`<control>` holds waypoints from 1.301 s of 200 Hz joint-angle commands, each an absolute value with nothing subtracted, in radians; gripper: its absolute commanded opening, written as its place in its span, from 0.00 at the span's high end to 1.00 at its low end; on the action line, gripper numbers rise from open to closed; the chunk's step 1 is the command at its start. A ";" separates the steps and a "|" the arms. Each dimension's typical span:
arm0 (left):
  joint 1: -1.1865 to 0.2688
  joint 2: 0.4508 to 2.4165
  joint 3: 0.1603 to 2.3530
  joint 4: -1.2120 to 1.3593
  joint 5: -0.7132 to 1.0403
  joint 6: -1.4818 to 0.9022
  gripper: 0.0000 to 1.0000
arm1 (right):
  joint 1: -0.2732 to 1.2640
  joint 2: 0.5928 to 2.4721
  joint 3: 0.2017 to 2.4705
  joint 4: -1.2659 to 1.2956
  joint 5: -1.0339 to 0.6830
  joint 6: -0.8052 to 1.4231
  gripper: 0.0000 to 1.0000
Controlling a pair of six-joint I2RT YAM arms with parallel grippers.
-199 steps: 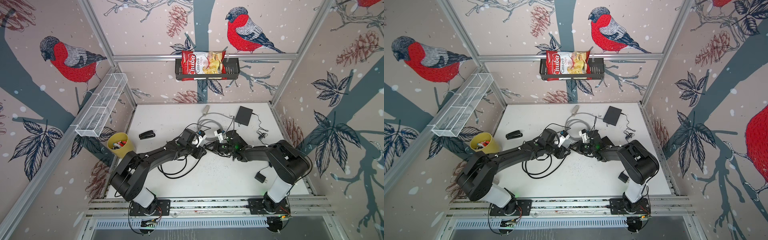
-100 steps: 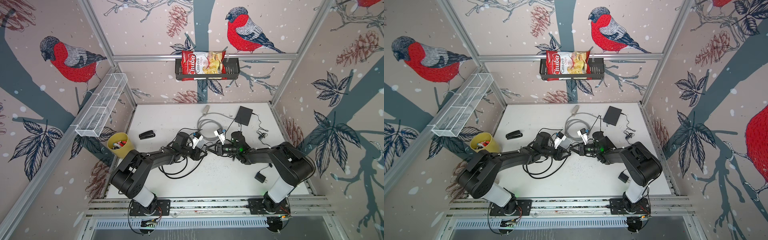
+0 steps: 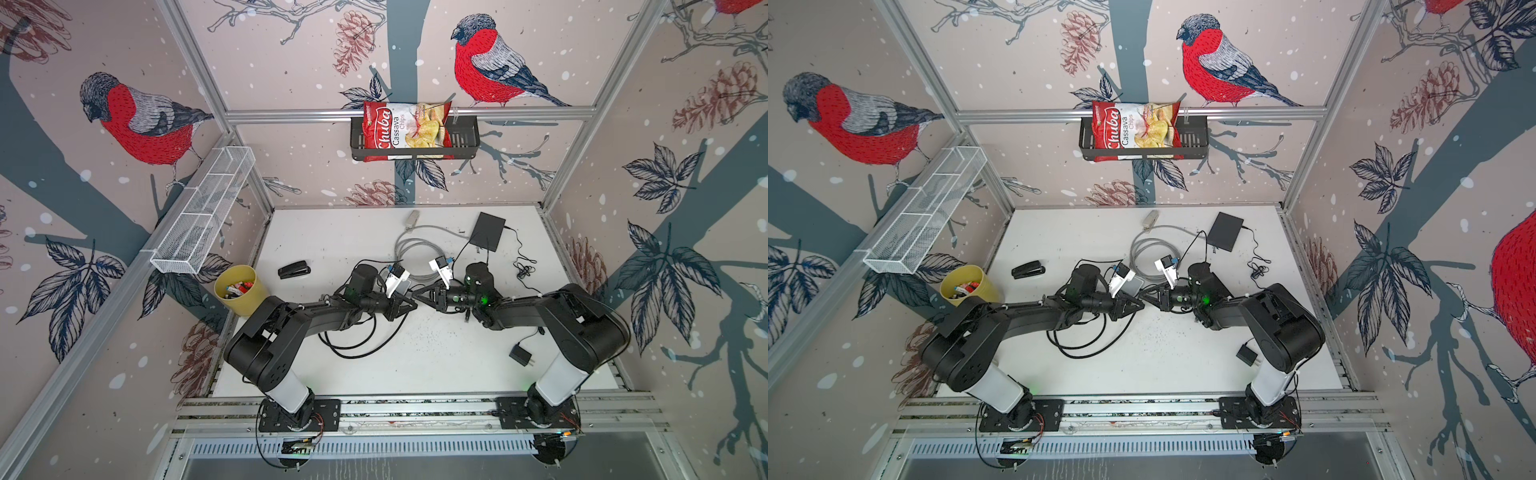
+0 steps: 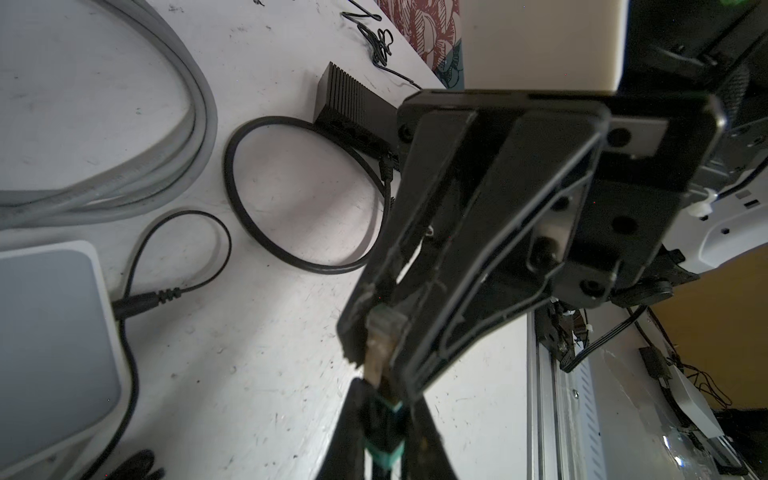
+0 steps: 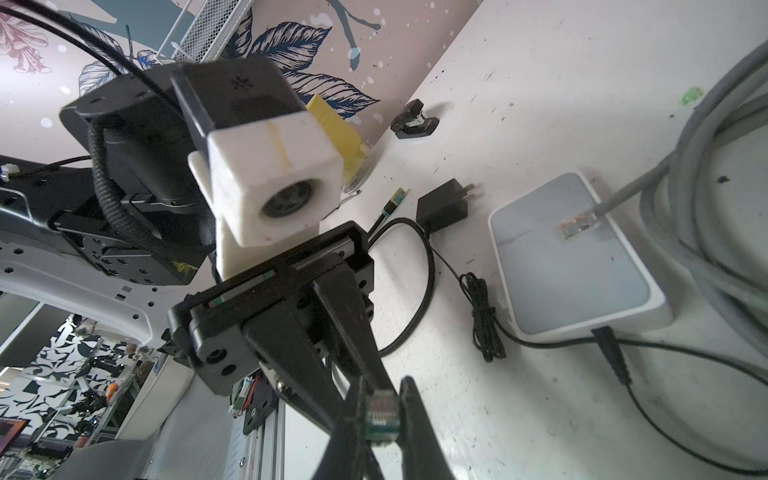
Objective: Insert the plug into the switch port
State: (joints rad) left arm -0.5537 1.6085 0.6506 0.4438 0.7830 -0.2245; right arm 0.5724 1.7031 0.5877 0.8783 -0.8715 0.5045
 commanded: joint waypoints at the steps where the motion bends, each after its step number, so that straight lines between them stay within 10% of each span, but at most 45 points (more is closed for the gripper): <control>1: -0.551 1.606 0.649 0.475 0.742 -0.240 0.94 | 0.565 1.702 0.595 0.876 -0.884 0.492 0.88; 95: -0.659 1.616 0.750 0.216 0.360 -0.027 0.99 | 0.499 1.602 0.670 0.377 -0.674 0.619 0.69; 260: -0.732 1.632 0.778 0.147 0.213 0.054 0.99 | 0.596 1.651 0.672 0.533 -0.571 0.886 0.67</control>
State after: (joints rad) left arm -0.7261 1.6283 0.7673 0.1669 0.2317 0.0338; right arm 0.5838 1.6306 0.6495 0.5140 -0.5774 0.8703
